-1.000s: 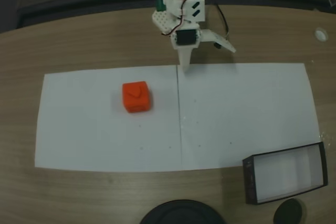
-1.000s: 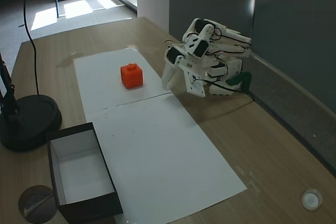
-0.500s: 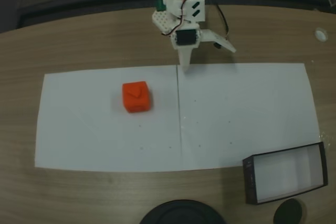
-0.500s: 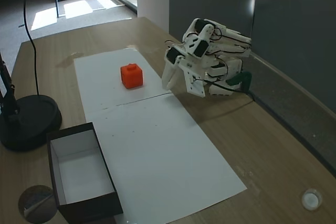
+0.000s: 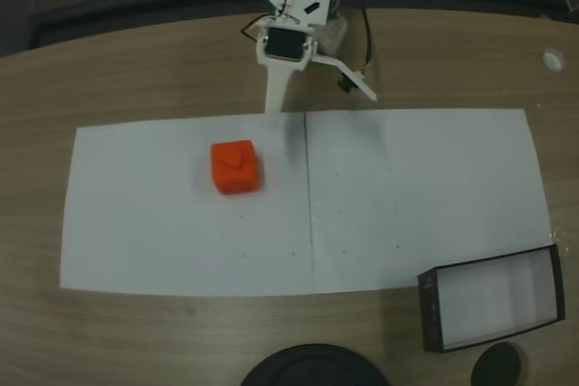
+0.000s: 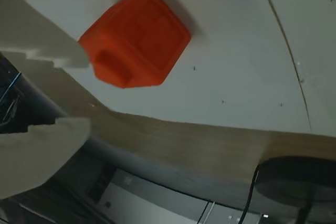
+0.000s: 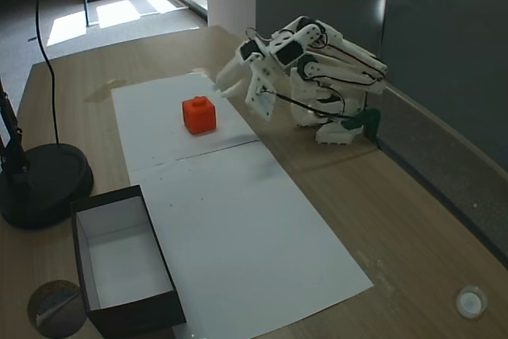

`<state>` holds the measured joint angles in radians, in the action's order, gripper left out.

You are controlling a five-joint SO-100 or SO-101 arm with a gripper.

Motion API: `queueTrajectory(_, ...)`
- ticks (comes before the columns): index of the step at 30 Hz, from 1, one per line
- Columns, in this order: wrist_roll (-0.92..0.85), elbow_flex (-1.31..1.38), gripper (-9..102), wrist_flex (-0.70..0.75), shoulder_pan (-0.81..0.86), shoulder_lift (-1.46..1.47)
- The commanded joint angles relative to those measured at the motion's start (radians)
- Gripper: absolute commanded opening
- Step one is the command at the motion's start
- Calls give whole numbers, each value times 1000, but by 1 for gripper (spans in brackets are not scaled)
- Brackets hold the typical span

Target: Grab a orange square and put it in the box.

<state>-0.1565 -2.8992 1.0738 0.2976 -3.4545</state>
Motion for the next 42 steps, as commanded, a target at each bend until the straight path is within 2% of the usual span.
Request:
queueTrajectory(1,29,192,20,-23,20,-23)
queueTrajectory(5,97,256,30,-21,18,-21)
queueTrajectory(11,107,265,32,-35,8,89)
queueTrajectory(18,110,477,32,-20,17,545)
queueTrajectory(22,149,621,32,55,17,819)
queueTrajectory(29,150,750,44,186,35,1193)
queueTrajectory(42,143,741,44,69,109,1402)
